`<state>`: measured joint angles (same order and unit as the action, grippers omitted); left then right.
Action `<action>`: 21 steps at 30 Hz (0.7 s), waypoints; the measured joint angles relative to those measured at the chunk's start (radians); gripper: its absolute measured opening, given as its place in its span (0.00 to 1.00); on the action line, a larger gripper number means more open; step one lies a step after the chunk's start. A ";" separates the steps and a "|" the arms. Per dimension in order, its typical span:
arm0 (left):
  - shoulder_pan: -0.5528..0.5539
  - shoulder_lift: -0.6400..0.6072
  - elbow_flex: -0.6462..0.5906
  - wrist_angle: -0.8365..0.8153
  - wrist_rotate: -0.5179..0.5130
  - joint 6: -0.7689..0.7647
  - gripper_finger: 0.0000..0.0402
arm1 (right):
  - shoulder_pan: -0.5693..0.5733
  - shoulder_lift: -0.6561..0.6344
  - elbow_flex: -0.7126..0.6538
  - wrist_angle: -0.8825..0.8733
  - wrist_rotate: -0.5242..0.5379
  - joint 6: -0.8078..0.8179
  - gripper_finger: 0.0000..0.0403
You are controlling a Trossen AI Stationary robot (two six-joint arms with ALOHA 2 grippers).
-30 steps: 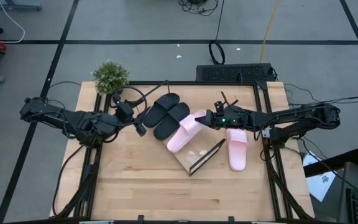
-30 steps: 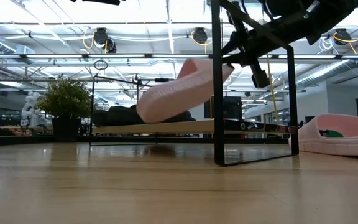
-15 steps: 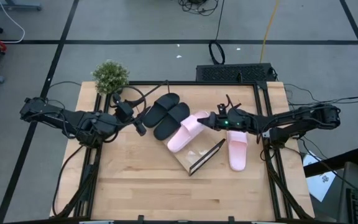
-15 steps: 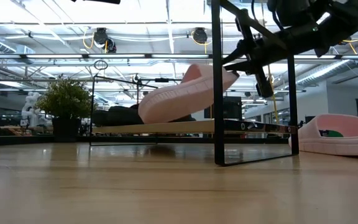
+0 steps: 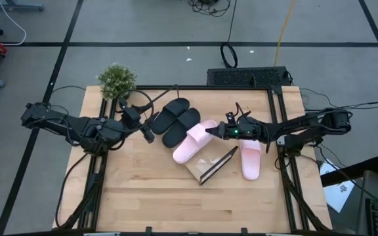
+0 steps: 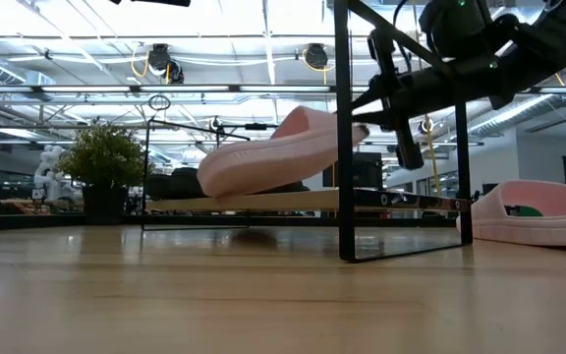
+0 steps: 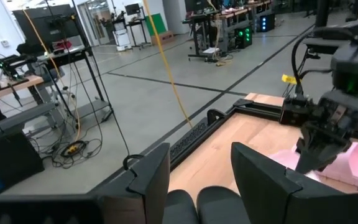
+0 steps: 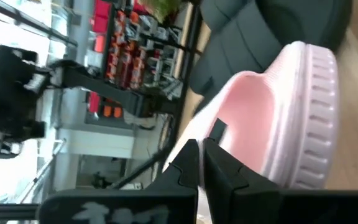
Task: Pick and place slides into the shelf
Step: Put the left pink slipper on the shelf
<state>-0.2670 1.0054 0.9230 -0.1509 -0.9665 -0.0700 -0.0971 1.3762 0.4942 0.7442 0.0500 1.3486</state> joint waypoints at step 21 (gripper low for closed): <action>0.000 0.000 0.000 0.000 0.072 -0.018 0.44 | -0.013 0.046 0.000 0.005 -0.030 -0.025 0.00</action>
<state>-0.2672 1.0054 0.9230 -0.1513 -0.8943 -0.0875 -0.1104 1.4227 0.4942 0.7496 0.0204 1.3231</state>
